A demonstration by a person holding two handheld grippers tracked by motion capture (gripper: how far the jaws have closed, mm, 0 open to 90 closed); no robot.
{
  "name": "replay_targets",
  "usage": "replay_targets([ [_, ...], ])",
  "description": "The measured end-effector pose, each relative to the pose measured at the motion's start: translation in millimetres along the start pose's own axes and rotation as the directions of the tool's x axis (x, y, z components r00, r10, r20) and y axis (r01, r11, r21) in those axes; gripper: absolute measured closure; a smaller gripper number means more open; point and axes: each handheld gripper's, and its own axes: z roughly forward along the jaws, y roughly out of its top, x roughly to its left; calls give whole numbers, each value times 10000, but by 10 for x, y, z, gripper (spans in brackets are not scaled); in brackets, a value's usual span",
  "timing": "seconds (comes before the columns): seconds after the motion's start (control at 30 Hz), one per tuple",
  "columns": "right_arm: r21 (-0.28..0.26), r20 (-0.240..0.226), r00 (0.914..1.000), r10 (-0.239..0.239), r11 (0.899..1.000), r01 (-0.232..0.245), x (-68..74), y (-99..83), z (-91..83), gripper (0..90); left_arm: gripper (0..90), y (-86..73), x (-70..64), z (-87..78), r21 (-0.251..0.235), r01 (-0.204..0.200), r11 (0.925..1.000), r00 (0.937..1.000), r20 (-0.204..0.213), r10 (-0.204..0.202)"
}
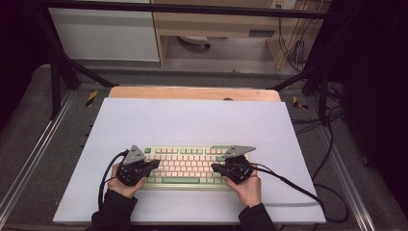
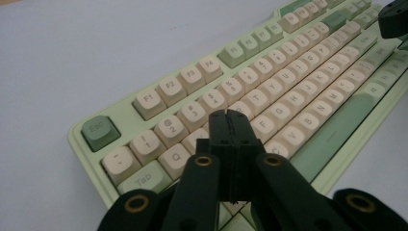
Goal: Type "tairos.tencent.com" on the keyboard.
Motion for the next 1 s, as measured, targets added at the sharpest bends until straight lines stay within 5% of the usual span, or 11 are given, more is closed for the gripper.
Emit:
replay_targets([
  [0.57,-54,71,9997,226,9997,-226,-66,-175,-94,900,900,172,-173,340,375,-382,9986,9993,62,380],
  [1.0,-140,19,9998,195,9997,-195,-66,-188,-97,900,900,130,-130,440,506,-349,9981,9994,-71,353],
])
